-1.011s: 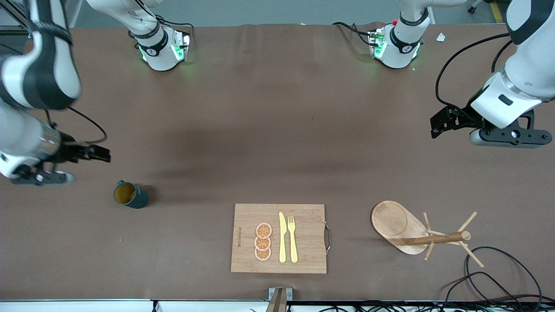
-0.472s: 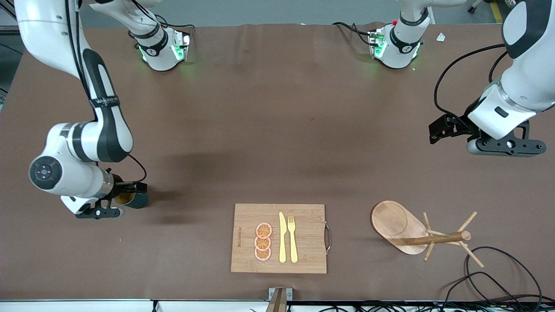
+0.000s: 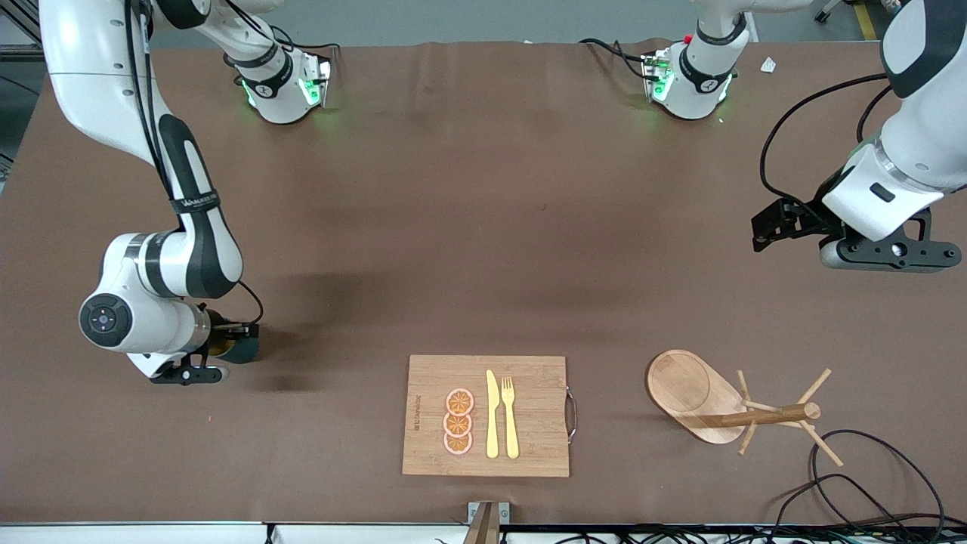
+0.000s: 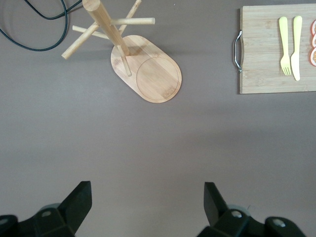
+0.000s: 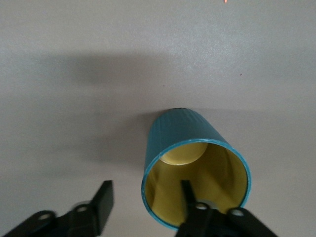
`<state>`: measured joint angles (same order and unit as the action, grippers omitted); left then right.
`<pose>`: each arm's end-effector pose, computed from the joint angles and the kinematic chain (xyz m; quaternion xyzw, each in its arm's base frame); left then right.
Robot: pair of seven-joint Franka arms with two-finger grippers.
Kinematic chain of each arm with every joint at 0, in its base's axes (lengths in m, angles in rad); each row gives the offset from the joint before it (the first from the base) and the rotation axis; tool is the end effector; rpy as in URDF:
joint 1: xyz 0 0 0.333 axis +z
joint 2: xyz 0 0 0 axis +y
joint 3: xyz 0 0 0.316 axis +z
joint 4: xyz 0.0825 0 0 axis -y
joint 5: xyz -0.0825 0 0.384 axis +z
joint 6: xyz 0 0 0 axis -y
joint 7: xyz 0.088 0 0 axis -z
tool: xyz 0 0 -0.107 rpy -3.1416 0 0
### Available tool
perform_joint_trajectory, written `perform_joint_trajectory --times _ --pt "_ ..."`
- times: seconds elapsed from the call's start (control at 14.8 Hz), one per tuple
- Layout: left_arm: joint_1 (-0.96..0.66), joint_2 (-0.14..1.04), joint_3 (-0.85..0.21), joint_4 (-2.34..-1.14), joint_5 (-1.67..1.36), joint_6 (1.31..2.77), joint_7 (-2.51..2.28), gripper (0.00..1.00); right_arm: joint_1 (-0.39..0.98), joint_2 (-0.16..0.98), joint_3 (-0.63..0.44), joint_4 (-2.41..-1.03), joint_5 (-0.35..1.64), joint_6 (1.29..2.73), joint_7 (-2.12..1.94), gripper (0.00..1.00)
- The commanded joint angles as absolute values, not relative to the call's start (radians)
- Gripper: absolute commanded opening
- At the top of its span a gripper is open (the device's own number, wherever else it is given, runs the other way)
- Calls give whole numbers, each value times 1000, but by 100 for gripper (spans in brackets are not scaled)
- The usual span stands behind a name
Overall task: Pass cup and hang on rack
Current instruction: 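Lower the right gripper over the teal mug and close on its rim, then carry the teal mug with the right gripper toward the table middle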
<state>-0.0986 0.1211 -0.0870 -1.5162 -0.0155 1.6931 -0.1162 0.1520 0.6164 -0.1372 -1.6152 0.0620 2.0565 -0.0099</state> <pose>0.5924 -0.1096 0.5919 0.9990 -0.0335 0.0259 0.0170 0.6718 0.0239 0.2550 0.9963 0.0047 -0.0842 0.0146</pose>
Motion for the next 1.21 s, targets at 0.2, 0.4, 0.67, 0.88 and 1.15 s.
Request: perform_joint_trajectory --times 0.2,0.4,0.67,0.88,1.15 --pt "-90 115 -89 -1502 -5 1690 -124 100 149 615 -135 -1608 74 2046 -18 10" --pt "-94 115 -90 -1503 -5 1725 -124 100 158 615 -135 -1594 75 2048 -14 2" --pt "-101 115 -92 -1505 -5 1732 -123 100 221 595 -132 -1542 77 2020 -9 1" --pt "-98 114 -101 -1505 -6 1732 -110 100 273 581 -78 -1470 118 1921 -9 1" --pt "-98 103 -103 -1506 -8 1720 -104 100 359 583 -9 -1379 181 1849 -5 2"
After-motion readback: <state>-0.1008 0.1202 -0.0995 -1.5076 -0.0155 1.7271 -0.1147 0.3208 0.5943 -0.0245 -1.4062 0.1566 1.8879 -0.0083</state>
